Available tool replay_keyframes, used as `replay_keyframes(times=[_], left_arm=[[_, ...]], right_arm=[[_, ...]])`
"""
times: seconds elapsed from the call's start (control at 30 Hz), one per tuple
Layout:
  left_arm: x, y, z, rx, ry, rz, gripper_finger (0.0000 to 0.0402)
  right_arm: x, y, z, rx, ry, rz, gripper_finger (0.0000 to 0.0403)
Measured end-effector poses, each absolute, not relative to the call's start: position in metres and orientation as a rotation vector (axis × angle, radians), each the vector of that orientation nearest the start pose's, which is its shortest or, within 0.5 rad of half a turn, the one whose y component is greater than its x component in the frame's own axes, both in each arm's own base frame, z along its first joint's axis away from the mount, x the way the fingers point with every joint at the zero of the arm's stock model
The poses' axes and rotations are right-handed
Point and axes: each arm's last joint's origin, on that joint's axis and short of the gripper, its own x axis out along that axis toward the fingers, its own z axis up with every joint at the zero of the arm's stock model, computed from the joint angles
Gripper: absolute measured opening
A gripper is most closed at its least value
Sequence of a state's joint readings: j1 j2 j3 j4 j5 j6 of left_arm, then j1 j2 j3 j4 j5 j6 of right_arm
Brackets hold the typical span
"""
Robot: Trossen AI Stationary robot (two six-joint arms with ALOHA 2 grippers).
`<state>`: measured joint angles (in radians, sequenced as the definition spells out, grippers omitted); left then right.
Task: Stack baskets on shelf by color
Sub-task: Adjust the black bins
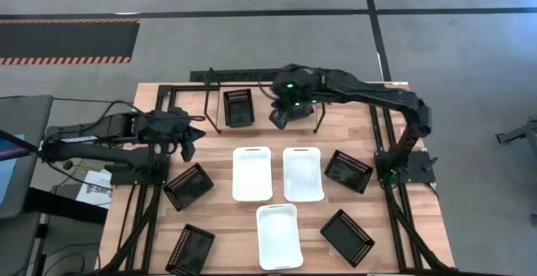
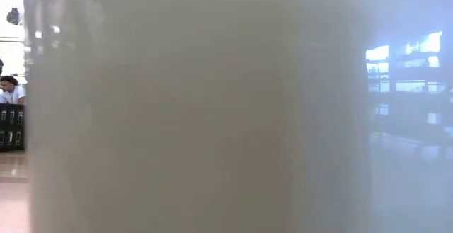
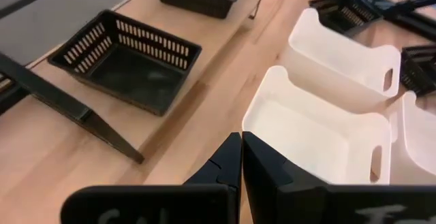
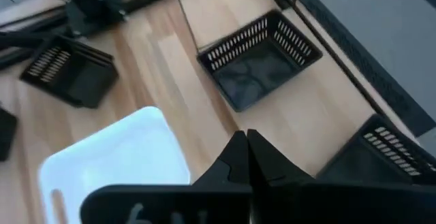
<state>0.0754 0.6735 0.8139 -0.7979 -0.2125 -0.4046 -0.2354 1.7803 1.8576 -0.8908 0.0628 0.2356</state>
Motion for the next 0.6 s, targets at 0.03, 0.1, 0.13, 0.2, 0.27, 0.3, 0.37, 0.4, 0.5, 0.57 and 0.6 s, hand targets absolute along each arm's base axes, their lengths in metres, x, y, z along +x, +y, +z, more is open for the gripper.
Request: replay_keyframes(times=[0.03,0.1,0.13,0.2,0.27,0.3,0.37,0.4,0.5,0.57,0.6], left_arm=[[0.123,0.015,0.303,-0.341,0.592,0.403,0.0],[0.123,0.014,0.304,-0.35,0.584,0.4,0.0],[0.122,0.014,0.304,-0.357,0.581,0.399,0.0],[0.122,0.013,0.304,-0.364,0.577,0.395,0.0],[0.121,0.012,0.305,-0.37,0.57,0.39,0.0],[0.119,0.012,0.306,-0.369,0.566,0.385,0.0],[0.118,0.011,0.306,-0.37,0.559,0.383,0.0],[0.118,0.011,0.306,-0.37,0.558,0.384,0.0],[0.118,0.011,0.306,-0.371,0.562,0.385,0.0],[0.118,0.011,0.306,-0.371,0.561,0.385,0.0],[0.118,0.011,0.306,-0.371,0.56,0.385,0.0]], right_arm=[[0.377,-0.094,0.359,0.304,0.808,-0.363,0.0],[0.394,-0.102,0.333,0.317,0.867,-0.336,0.0],[0.401,-0.106,0.321,0.319,0.891,-0.333,0.0],[0.414,-0.116,0.299,0.333,0.941,-0.342,0.0],[0.425,-0.125,0.284,0.348,0.967,-0.348,0.0],[0.43,-0.129,0.279,0.355,0.976,-0.349,0.0],[0.438,-0.137,0.271,0.351,1.007,-0.354,0.0],[0.442,-0.14,0.268,0.343,1.027,-0.351,0.0],[0.453,-0.144,0.26,0.327,1.06,-0.338,0.0],[0.459,-0.145,0.256,0.317,1.074,-0.331,0.0],[0.461,-0.146,0.254,0.31,1.084,-0.326,0.0]])
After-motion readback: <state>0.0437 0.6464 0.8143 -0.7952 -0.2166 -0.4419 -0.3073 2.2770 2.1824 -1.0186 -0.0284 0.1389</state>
